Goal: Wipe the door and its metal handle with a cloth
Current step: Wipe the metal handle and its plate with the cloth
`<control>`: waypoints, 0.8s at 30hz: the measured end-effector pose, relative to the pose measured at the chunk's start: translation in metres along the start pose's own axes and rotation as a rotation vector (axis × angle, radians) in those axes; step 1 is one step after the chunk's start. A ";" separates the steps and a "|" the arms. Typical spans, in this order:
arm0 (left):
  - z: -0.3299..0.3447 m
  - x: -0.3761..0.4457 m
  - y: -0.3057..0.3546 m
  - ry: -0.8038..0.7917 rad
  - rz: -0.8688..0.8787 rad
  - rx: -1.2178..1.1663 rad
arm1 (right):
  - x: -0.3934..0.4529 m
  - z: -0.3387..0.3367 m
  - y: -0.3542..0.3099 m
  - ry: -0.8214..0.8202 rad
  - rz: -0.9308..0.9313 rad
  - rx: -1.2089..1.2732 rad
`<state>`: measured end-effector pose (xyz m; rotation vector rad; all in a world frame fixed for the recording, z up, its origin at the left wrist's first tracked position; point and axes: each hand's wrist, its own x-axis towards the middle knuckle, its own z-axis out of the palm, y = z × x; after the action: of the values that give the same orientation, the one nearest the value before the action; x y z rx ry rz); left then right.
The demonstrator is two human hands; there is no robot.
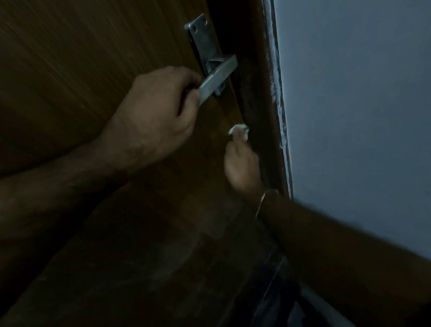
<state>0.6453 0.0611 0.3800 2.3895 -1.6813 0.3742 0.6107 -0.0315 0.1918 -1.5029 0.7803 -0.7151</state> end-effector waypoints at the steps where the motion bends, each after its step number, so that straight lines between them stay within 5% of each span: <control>1: 0.002 -0.002 0.000 -0.004 0.003 -0.010 | 0.009 -0.002 -0.009 -0.007 0.061 0.005; 3: 0.004 -0.005 0.001 0.009 -0.019 -0.030 | 0.002 0.002 -0.019 -0.030 0.032 -0.022; 7: 0.002 -0.003 -0.001 0.021 -0.151 -0.135 | -0.020 0.009 -0.043 0.068 -0.413 -0.033; 10: 0.003 0.000 -0.001 0.030 -0.189 -0.161 | -0.003 0.005 -0.064 0.251 -0.359 0.009; 14: 0.001 -0.002 -0.001 0.037 -0.272 -0.239 | -0.038 0.017 -0.058 -0.018 -0.526 -0.057; 18: -0.005 -0.003 -0.004 0.048 -0.455 -0.381 | 0.000 -0.044 -0.077 0.275 -0.275 0.288; 20: -0.005 -0.005 -0.006 0.057 -0.494 -0.437 | 0.018 -0.067 -0.101 0.363 -0.455 0.196; 24: -0.004 -0.011 -0.003 0.074 -0.539 -0.507 | 0.027 -0.066 -0.122 0.129 -0.577 -0.163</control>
<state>0.6444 0.0733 0.3803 2.2668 -0.8937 -0.0503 0.5804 -0.0877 0.3179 -1.8685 0.5035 -1.2085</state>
